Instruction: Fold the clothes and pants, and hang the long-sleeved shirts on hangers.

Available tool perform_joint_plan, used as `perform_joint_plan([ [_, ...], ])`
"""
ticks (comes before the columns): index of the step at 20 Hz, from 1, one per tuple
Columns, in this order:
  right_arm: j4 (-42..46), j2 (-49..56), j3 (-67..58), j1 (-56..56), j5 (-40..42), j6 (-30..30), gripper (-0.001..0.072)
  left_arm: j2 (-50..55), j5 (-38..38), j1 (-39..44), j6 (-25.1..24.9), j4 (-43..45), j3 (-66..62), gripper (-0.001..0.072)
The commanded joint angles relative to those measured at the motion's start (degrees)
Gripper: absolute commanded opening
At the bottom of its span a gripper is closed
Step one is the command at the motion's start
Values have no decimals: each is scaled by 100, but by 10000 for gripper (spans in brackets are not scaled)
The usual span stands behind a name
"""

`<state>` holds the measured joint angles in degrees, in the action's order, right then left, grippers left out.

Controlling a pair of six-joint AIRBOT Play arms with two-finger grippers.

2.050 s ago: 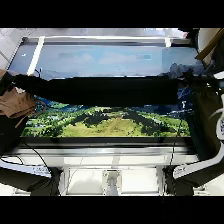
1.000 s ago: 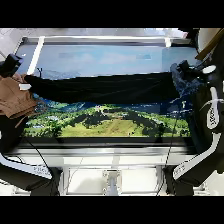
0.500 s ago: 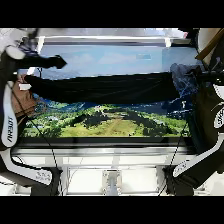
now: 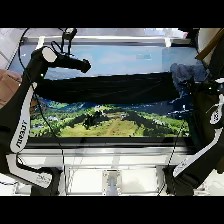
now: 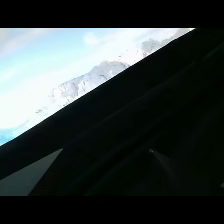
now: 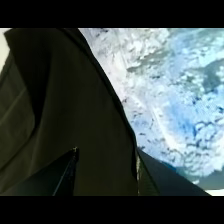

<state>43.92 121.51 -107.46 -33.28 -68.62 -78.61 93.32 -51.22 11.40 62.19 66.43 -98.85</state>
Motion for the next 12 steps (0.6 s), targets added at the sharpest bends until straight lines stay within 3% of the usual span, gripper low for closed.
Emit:
perform_joint_plan([
  [1, -11, 109, -4, 98, 114, 118, 406, -4, 39, 72, 59, 42, -4, 608],
  [8, 433, 293, -63, 501, 254, -9, 404, -4, -492, 74, 57, 44, -4, 608],
  [12, 323, 306, -299, 699, -413, 319, 406, -4, -610, 70, 57, 44, -4, 608],
])
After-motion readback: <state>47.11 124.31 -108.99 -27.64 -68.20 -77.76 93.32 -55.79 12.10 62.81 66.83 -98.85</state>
